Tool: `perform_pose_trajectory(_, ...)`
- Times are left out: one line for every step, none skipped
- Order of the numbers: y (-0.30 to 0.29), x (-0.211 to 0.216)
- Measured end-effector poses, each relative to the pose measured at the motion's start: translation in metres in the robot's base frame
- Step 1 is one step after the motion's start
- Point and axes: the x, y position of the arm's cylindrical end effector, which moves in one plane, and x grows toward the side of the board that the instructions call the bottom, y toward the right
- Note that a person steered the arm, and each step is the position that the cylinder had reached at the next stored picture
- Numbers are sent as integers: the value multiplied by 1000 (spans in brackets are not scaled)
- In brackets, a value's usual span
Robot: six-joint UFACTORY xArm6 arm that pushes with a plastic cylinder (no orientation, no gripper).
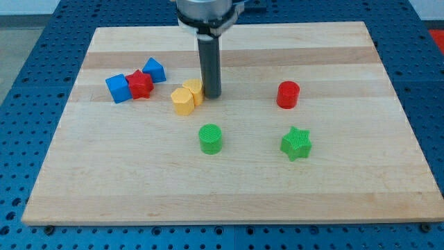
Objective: Move the green circle towards yellow blocks
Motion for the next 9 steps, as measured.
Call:
perform_pose_trajectory(0, 52)
perform_pose_trajectory(0, 55)
perform_pose_trajectory(14, 34)
perform_pose_trajectory(41, 51)
perform_pose_trajectory(43, 116)
perform_pose_trajectory(43, 135)
perform_pose_trajectory(36, 135)
perform_pose_trajectory(20, 125)
perform_pose_trajectory(6, 121)
